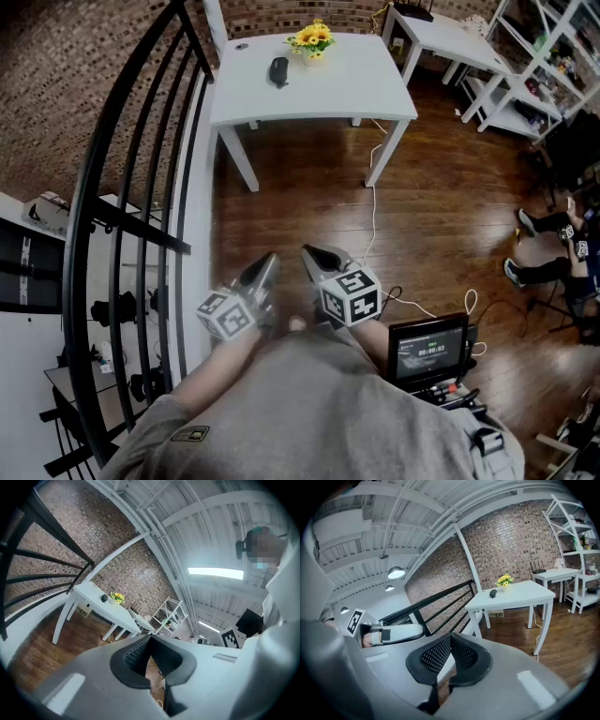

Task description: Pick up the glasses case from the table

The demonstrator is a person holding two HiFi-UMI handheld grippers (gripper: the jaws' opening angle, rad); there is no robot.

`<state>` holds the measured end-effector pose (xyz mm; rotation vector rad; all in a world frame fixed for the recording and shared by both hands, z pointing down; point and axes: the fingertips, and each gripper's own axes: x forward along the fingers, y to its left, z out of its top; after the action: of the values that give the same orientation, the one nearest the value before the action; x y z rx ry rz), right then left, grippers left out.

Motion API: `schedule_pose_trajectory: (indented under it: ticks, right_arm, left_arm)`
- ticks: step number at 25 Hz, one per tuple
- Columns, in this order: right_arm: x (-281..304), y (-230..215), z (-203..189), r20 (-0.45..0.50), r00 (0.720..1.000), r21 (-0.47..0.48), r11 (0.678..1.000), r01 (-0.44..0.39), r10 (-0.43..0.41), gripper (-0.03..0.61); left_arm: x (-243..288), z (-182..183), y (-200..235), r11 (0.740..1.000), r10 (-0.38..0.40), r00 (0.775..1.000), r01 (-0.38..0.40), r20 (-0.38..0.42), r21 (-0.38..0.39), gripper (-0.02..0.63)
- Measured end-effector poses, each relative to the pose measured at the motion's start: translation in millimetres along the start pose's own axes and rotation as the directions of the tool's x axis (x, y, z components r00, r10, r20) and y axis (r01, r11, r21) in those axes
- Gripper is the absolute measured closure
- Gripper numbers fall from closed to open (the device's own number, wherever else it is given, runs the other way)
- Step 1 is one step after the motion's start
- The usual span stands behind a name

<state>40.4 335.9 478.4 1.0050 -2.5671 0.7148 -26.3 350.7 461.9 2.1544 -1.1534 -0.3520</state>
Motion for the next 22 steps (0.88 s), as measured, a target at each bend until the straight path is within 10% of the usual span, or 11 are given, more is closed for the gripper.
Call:
schedule_pose_trajectory:
  ticks: [22]
  right_arm:
    - [133, -127, 123, 0.031, 0.995, -0.007, 0.995, -0.098, 0.099, 0.566]
  left_arm:
    - [174, 116, 101, 0.987, 0.150, 0.989, -0.150, 0.013, 0.062, 0.612]
